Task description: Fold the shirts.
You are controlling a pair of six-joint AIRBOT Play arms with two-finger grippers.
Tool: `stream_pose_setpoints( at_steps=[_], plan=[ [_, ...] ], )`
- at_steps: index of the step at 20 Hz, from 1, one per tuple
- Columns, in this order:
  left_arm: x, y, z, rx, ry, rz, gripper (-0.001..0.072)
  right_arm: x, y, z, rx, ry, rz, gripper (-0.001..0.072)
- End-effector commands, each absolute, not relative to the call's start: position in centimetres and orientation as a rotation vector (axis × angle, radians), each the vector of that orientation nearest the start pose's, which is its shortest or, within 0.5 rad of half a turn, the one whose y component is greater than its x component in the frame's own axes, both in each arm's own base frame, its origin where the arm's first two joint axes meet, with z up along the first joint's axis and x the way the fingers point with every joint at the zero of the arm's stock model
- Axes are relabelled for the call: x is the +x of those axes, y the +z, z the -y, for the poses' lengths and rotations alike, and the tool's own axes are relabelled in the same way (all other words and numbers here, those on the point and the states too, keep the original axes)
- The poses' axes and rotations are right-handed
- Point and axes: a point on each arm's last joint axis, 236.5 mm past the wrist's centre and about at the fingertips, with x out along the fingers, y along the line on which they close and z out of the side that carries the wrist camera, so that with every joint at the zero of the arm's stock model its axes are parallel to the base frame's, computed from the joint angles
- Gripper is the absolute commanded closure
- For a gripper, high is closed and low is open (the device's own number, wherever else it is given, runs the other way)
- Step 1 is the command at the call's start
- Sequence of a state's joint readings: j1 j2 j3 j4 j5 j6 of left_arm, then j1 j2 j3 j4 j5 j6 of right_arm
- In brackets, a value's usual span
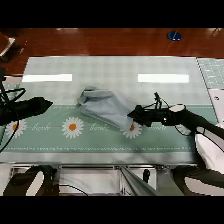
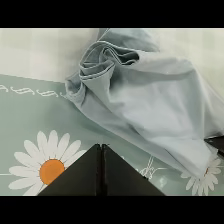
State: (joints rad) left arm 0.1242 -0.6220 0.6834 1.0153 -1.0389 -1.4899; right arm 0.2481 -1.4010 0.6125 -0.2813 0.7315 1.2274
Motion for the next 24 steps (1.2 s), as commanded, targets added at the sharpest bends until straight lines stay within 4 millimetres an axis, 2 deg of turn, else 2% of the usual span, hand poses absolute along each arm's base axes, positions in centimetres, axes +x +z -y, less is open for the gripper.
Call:
stream_pose_setpoints(
  at_steps=[1,5,8,11,13,16,18,21,24],
  plan=[
    [28.7,8.0,7.3,-0.477,-0.228,-0.908,0.0683,32.4,-7.6,-27.0,0.87,0.536,-1.321,0.0693],
    [28.7,8.0,7.3,-0.476,-0.228,-0.908,0.0683,34.5,-1.5,-28.5,0.714,0.708,-1.252,0.0694],
    [28.7,8.0,7.3,-0.476,-0.228,-0.908,0.0682,36.5,5.9,-28.1,0.546,0.781,-1.115,0.0694],
    [28.7,8.0,7.3,-0.477,-0.228,-0.907,0.0683,36.2,12.7,-27.0,0.427,0.813,-1.022,0.0694],
    [28.7,8.0,7.3,-0.477,-0.228,-0.908,0.0683,36.7,16.1,-24.4,0.364,0.741,-0.953,0.0694],
    [28.6,7.7,7.4,-0.483,-0.228,-0.916,0.0683,37.2,20.3,-18.5,0.331,0.599,-0.885,0.0694],
    [28.8,8.2,7.9,-0.516,-0.245,-0.898,0.0683,37.2,22.8,-14.7,0.387,0.513,-0.836,0.0694],
    [29.4,9.4,8.9,-0.566,-0.283,-0.857,0.0682,36.5,23.9,-7.2,0.485,0.316,-0.818,0.0694],
    [29.4,9.9,9.5,-0.535,-0.33,-0.835,0.0683,33.8,23.1,0.0,0.579,0.126,-0.865,0.0694]
  ],
)
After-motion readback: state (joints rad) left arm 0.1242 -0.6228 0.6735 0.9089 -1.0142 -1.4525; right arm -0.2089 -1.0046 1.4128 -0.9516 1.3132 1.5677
